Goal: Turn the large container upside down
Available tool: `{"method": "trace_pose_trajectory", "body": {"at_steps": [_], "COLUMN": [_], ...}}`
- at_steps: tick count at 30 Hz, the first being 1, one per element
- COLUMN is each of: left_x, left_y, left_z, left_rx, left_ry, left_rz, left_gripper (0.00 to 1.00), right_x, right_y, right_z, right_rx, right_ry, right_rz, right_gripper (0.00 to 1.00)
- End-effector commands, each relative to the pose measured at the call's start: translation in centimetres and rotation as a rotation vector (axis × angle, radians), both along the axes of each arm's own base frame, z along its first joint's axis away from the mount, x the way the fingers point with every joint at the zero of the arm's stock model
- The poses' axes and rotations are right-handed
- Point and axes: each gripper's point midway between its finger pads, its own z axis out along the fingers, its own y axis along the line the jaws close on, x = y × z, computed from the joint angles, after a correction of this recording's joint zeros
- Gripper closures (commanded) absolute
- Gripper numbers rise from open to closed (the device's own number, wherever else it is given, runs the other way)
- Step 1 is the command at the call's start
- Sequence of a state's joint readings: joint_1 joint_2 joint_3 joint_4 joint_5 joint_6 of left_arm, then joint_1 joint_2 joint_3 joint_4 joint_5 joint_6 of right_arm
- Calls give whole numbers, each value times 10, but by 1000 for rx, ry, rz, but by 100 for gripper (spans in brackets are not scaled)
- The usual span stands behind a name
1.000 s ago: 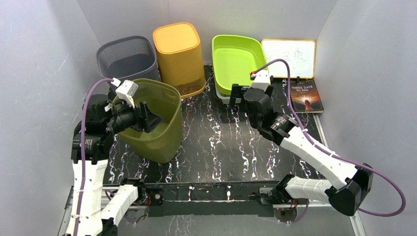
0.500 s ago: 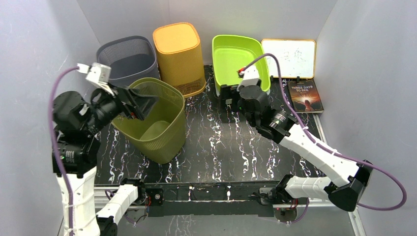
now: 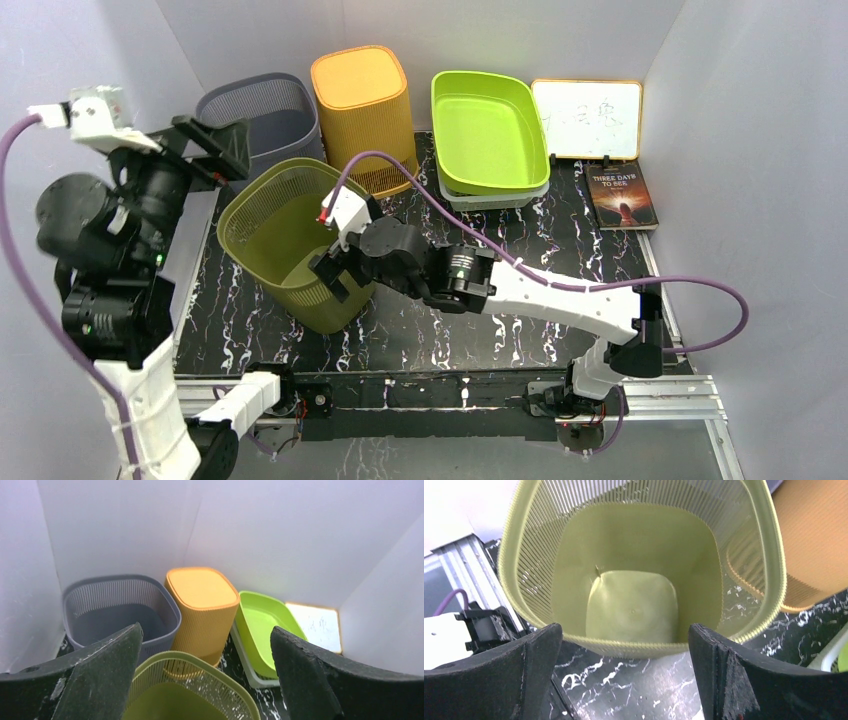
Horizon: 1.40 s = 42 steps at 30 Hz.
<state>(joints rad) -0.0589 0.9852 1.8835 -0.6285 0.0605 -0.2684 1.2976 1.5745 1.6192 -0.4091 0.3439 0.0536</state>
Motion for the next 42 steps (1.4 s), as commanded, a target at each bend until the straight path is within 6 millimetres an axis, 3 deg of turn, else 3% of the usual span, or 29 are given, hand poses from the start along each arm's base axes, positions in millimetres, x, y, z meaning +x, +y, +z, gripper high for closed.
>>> {"method": "trace_pose_trajectory", "body": {"at_steps": [1, 8, 12, 17, 21, 23, 26, 27, 30, 32, 36, 39, 42], "left_x": [-31, -36, -39, -49, -54, -57, -61, -61, -64, -65, -67, -70, -74], "left_y": [15, 14, 17, 18, 14, 14, 18, 19, 20, 21, 21, 20, 19], "left_z": [31, 30, 27, 27, 26, 25, 24, 24, 24, 24, 28, 33, 38], "left_rx": [0, 12, 21, 8, -1, 1, 10, 13, 19, 19, 14, 7, -1], "left_ry": [-129, -126, -117, -133, -144, -145, -144, -144, -147, -148, -157, -173, -186], "left_rz": [74, 67, 80, 85, 62, 60, 78, 83, 92, 94, 93, 90, 83], "left_gripper": [2, 2, 2, 2, 2, 2, 2, 2, 2, 1, 2, 2, 2], "right_x": [-21, -57, -62, -57, -39, -29, -18, -17, -19, -20, -23, -31, -34], "right_y": [34, 65, 91, 113, 121, 122, 119, 117, 113, 111, 101, 85, 49], "right_z": [44, 59, 40, 19, 7, 5, 5, 7, 13, 19, 49, 96, 140], "right_rx": [84, 53, 20, -13, -22, -15, 9, 17, 34, 52, 156, 357, 614], "right_ry": [-84, -177, -165, -161, -159, -140, -110, -106, -96, -81, -40, 13, 70], "right_rz": [103, 196, 257, 257, 204, 183, 164, 161, 168, 168, 157, 189, 202], "right_gripper": [3, 6, 10, 18, 24, 44, 89, 100, 100, 100, 100, 100, 100]}}
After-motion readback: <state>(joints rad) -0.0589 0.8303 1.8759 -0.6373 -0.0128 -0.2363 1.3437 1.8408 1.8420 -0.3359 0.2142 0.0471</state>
